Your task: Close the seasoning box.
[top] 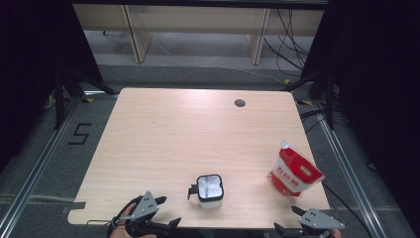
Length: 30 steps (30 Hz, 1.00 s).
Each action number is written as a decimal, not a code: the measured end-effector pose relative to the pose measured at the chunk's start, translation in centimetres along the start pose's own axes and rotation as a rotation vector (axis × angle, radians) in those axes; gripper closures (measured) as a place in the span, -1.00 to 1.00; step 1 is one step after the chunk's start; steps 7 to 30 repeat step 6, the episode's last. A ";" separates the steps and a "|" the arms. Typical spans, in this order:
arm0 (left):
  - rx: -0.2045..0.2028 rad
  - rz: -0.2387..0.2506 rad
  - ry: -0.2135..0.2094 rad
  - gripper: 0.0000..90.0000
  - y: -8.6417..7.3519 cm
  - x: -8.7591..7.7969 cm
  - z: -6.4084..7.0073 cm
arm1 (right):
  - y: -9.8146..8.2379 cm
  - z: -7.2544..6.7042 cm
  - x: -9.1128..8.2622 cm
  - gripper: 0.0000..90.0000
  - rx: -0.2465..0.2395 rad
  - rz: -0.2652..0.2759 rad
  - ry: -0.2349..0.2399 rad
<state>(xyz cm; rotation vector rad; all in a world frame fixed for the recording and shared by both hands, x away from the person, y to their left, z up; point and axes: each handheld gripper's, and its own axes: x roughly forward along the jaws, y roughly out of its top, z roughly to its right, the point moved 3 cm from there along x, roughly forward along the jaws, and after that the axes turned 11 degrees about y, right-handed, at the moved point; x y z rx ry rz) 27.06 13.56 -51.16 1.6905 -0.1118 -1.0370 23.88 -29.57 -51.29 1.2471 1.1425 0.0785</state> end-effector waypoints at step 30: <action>-0.036 -0.005 -0.008 -0.62 -0.1 0.1 0.0 | 0.0 0.0 0.0 -0.56 0.000 0.001 0.005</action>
